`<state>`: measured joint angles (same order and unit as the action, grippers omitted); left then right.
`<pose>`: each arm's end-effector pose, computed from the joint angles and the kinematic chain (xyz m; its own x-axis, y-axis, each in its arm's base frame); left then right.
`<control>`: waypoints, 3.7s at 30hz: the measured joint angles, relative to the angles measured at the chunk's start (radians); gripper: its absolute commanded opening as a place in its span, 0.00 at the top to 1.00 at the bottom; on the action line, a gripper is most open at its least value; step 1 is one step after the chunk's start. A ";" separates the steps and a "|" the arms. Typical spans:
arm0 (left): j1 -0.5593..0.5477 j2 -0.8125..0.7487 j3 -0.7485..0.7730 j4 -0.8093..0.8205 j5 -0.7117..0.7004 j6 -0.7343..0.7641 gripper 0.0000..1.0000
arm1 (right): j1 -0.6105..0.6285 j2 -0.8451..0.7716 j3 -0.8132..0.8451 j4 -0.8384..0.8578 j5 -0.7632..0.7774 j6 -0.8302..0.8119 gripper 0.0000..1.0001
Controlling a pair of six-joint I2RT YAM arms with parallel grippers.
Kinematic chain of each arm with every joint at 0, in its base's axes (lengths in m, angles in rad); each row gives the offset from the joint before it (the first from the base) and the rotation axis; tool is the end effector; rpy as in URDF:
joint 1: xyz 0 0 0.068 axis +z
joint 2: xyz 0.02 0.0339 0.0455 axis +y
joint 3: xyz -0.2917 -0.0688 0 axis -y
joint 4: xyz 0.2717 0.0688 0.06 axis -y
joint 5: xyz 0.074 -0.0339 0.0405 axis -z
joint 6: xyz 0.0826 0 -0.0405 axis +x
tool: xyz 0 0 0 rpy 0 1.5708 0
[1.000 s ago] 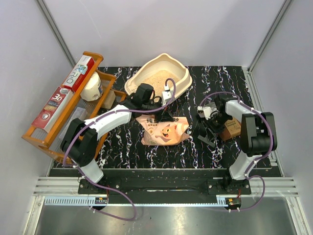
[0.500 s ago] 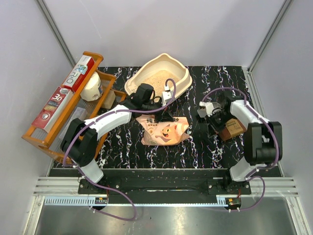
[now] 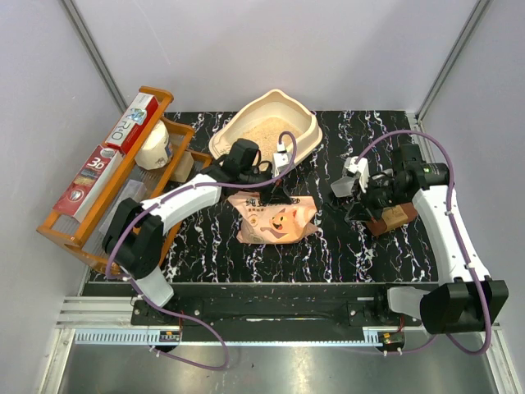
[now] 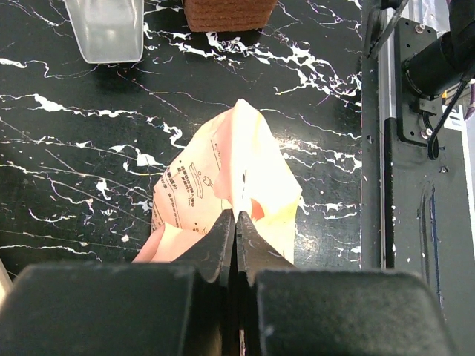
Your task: Fill the litter box with clean litter
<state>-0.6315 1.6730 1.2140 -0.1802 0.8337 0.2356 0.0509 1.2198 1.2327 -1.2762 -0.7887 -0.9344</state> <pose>0.3060 -0.2996 0.2598 -0.2636 0.3872 -0.8835 0.9646 0.1042 -0.2422 0.2273 0.0703 0.3249 -0.3644 -0.5861 -0.7237 -0.9143 0.3728 0.1584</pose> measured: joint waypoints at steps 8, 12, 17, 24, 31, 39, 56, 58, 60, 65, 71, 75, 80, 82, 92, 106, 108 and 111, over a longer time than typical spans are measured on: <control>0.000 0.014 0.016 -0.010 0.002 -0.027 1.00 | 0.021 0.110 0.065 -0.021 -0.046 -0.050 1.00; 0.000 0.015 0.018 -0.011 0.005 -0.035 1.00 | 0.077 0.174 0.076 0.031 -0.043 -0.038 1.00; 0.002 0.031 0.035 -0.025 0.023 -0.038 1.00 | 0.126 0.220 0.076 0.130 -0.042 0.032 1.00; 0.002 0.048 0.062 -0.062 0.039 -0.034 1.00 | 0.131 0.237 0.076 0.254 -0.039 0.121 1.00; 0.004 0.075 0.098 -0.088 0.050 -0.034 1.00 | 0.132 0.236 0.066 0.262 -0.046 0.119 1.00; 0.004 0.079 0.104 -0.097 0.053 -0.034 1.00 | 0.139 0.178 0.026 0.256 -0.050 0.112 1.00; 0.006 0.085 0.128 -0.112 0.083 -0.033 0.59 | 0.167 0.253 -0.008 0.302 -0.015 0.142 1.00; 0.006 0.090 0.148 -0.112 0.097 -0.031 0.58 | 0.169 0.260 -0.008 0.311 -0.013 0.146 1.00; 0.006 0.103 0.177 -0.110 0.114 -0.033 0.58 | 0.170 0.264 -0.008 0.314 -0.013 0.150 1.00; 0.006 0.139 0.218 -0.102 0.147 -0.034 0.58 | 0.171 0.265 -0.008 0.318 -0.013 0.163 1.00; 0.002 0.164 0.219 -0.087 0.159 -0.045 0.59 | 0.172 0.264 -0.008 0.325 -0.006 0.175 1.00; -0.004 0.178 0.219 -0.076 0.160 -0.050 0.66 | 0.172 0.264 -0.008 0.329 -0.005 0.180 1.00; -0.009 0.197 0.219 -0.056 0.164 -0.061 0.94 | 0.172 0.264 -0.008 0.329 0.003 0.182 1.00; -0.009 0.197 0.219 -0.055 0.168 -0.064 1.00 | 0.172 0.264 -0.008 0.330 0.009 0.182 1.00; -0.014 0.197 0.219 -0.066 0.174 -0.045 1.00 | 0.163 0.220 -0.024 0.341 0.045 0.193 0.40; -0.029 0.185 0.216 -0.080 0.160 0.038 1.00 | 0.151 0.180 -0.087 0.350 -0.008 0.175 0.38; -0.029 0.183 0.216 -0.081 0.157 0.039 1.00 | 0.151 0.208 -0.082 0.356 -0.009 0.176 0.40; -0.029 0.182 0.216 -0.082 0.154 0.038 1.00 | 0.151 0.247 -0.068 0.367 -0.019 0.177 0.41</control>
<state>-0.6605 1.8545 1.4296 -0.2619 0.9882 0.2737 0.2020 1.4666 1.1652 -0.9092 -0.8078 -0.7574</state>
